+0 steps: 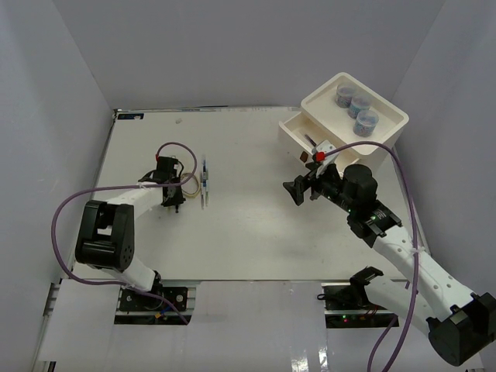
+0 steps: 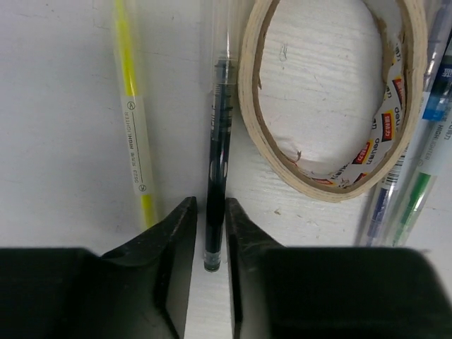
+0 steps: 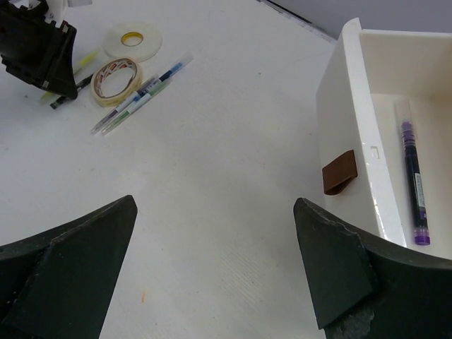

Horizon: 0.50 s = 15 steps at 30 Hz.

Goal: Sort the stationery into containers
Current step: Pick up the pen from the center of the board.

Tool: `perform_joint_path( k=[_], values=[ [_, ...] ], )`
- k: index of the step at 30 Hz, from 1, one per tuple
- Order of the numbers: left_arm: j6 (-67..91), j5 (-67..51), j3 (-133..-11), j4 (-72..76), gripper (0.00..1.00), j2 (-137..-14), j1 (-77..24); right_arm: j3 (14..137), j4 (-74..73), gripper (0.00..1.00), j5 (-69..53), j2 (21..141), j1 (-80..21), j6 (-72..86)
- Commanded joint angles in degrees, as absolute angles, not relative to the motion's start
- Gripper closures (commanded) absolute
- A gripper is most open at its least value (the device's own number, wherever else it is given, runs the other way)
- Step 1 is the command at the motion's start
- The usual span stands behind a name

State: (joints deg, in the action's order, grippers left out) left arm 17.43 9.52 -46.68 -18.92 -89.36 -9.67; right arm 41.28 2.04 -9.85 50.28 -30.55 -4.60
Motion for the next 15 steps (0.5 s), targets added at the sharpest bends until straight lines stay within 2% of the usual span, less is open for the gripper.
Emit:
perform_joint_path(
  k=[1,3,9,15],
  values=[
    [17.05,7.03,-47.99,-18.46,0.71,-89.21,-9.67,39.91,5.80,0.02,-10.55,49.66,-30.67,-3.78],
    [17.23,6.25,-47.81,-18.54,0.80,-87.55,-9.58,39.73,5.80,0.02,-10.37,49.40,-30.59,-3.78],
    [16.70,1.42,-47.55,-20.64,0.92,-79.21,-9.76,39.90,5.01,0.02,-10.63,49.04,-30.59,-2.91],
    [17.66,-9.47,-48.78,-22.33,0.92,-63.83,-10.63,41.66,6.06,0.02,-14.85,50.27,-30.76,2.09]
  ],
)
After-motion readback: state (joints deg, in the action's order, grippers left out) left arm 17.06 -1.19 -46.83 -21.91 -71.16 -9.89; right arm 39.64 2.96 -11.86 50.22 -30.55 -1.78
